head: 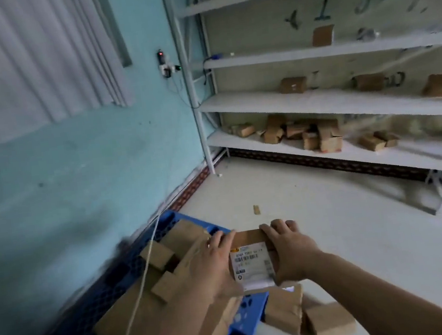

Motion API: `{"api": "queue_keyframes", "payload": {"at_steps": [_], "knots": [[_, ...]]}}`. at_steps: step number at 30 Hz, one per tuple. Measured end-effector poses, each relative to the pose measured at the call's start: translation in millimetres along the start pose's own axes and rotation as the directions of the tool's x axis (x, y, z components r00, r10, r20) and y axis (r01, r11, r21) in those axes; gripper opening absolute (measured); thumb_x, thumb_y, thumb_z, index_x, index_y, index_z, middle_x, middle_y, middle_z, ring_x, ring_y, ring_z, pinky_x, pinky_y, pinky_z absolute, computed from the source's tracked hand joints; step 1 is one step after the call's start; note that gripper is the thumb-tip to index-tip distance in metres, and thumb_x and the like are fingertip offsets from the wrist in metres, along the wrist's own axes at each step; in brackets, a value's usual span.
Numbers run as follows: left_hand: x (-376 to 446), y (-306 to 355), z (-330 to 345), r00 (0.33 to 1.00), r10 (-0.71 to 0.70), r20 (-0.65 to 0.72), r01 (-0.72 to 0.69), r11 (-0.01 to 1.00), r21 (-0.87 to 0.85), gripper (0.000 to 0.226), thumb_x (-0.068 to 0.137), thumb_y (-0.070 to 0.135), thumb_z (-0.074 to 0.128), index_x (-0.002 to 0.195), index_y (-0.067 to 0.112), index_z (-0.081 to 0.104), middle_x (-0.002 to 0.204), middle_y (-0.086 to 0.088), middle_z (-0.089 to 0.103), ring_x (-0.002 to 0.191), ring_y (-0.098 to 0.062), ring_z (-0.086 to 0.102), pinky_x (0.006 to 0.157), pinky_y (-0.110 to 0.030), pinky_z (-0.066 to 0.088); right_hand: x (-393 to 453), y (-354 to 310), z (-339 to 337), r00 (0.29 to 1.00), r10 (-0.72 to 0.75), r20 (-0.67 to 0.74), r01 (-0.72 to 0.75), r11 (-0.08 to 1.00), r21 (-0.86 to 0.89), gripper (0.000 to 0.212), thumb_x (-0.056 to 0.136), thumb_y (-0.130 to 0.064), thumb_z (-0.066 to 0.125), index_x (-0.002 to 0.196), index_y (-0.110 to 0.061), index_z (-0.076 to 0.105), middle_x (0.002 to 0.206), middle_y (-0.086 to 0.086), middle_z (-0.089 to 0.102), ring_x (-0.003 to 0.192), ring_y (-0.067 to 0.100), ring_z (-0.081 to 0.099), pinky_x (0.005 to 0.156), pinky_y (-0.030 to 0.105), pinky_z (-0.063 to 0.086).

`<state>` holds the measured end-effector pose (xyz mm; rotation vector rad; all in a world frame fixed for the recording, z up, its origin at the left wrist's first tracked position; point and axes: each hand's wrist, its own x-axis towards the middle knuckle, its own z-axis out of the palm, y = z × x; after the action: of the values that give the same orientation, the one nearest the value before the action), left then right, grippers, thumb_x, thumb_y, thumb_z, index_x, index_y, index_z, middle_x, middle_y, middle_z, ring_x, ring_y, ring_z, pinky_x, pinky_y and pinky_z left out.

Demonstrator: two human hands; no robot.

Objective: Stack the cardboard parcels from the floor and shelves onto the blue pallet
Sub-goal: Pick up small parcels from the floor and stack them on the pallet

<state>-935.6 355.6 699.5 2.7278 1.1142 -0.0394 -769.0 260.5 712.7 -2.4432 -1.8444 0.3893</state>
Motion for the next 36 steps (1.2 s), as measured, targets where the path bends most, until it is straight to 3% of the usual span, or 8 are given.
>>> {"api": "queue_keyframes", "payload": {"at_steps": [3,11,14,17,23,26,32,36], "knots": [[-4.0,-33.3,6.5,0.994,-0.112,-0.014,0.111,0.992,-0.055,0.112,0.058,0.055,0.071,0.143,0.038,0.001,0.150,0.008,0.011,0.134,-0.021,0.028,0.103,-0.041,0.039,39.8,-23.5,6.5,0.992,-0.117,0.043,0.119,0.992,-0.050,0.112,0.060,-0.048,0.079,0.146,-0.028,0.009,0.140,-0.002,0.024,0.129,0.024,0.023,0.094,0.039,0.050],[18.9,-72.7,-5.7,0.915,-0.399,-0.057,0.388,0.910,-0.143,0.109,0.061,0.051,0.072,0.143,0.038,0.001,0.150,0.007,0.009,0.134,-0.024,0.023,0.107,-0.042,0.038,139.5,-48.7,-7.5,0.895,-0.440,0.077,0.445,0.893,-0.073,0.113,0.058,-0.047,0.079,0.146,-0.028,0.010,0.143,-0.002,0.023,0.131,0.023,0.019,0.094,0.039,0.049],[39.8,-78.2,-35.0,0.869,-0.471,-0.148,0.438,0.874,-0.213,0.109,0.062,0.055,0.072,0.145,0.035,0.003,0.150,0.007,0.009,0.136,-0.022,0.019,0.110,-0.041,0.034,179.0,-55.6,-54.0,0.833,-0.551,0.058,0.553,0.819,-0.153,0.114,0.057,-0.046,0.079,0.146,-0.027,0.011,0.142,-0.001,0.025,0.130,0.024,0.020,0.095,0.041,0.048],[59.9,-88.0,-73.5,0.818,-0.519,-0.246,0.455,0.847,-0.274,0.112,0.059,0.057,0.075,0.146,0.031,0.009,0.148,0.004,0.016,0.132,-0.021,0.028,0.107,-0.044,0.037,215.0,-74.9,-112.0,0.772,-0.633,0.050,0.626,0.744,-0.233,0.113,0.058,-0.044,0.081,0.147,-0.027,0.013,0.142,0.000,0.027,0.131,0.025,0.022,0.098,0.044,0.045],[66.3,-131.5,-153.0,0.671,-0.620,-0.407,0.449,0.777,-0.441,0.115,0.052,0.043,0.085,0.145,0.027,0.019,0.144,0.001,0.026,0.127,-0.023,0.036,0.105,-0.046,0.038,264.5,-148.6,-203.3,0.645,-0.763,0.034,0.733,0.605,-0.310,0.108,0.057,-0.045,0.083,0.144,-0.027,0.022,0.135,0.005,0.034,0.126,0.029,0.029,0.099,0.046,0.042],[59.2,-162.7,-155.8,0.646,-0.677,-0.353,0.534,0.731,-0.425,0.117,0.053,0.041,0.085,0.146,0.026,0.017,0.145,0.000,0.024,0.127,-0.024,0.039,0.104,-0.046,0.040,282.9,-187.3,-186.3,0.619,-0.784,0.053,0.761,0.581,-0.290,0.110,0.055,-0.045,0.085,0.144,-0.026,0.023,0.135,0.006,0.034,0.125,0.030,0.029,0.098,0.046,0.041],[45.4,-232.9,-97.5,0.629,-0.748,-0.210,0.673,0.660,-0.335,0.115,0.054,0.046,0.083,0.145,0.027,0.015,0.146,0.001,0.024,0.125,-0.025,0.040,0.101,-0.047,0.043,322.6,-235.8,-83.9,0.611,-0.777,0.150,0.791,0.594,-0.149,0.109,0.057,-0.045,0.084,0.143,-0.027,0.020,0.136,0.002,0.032,0.127,0.026,0.028,0.098,0.044,0.042],[55.0,-285.2,-57.0,0.639,-0.757,-0.135,0.674,0.637,-0.375,0.111,0.060,0.036,0.082,0.146,0.024,0.013,0.152,0.004,0.011,0.130,-0.021,0.038,0.102,-0.042,0.044,352.6,-257.0,-22.7,0.660,-0.737,0.145,0.750,0.658,-0.068,0.104,0.060,-0.048,0.081,0.141,-0.025,0.020,0.135,0.002,0.033,0.125,0.024,0.029,0.097,0.042,0.043]]}}
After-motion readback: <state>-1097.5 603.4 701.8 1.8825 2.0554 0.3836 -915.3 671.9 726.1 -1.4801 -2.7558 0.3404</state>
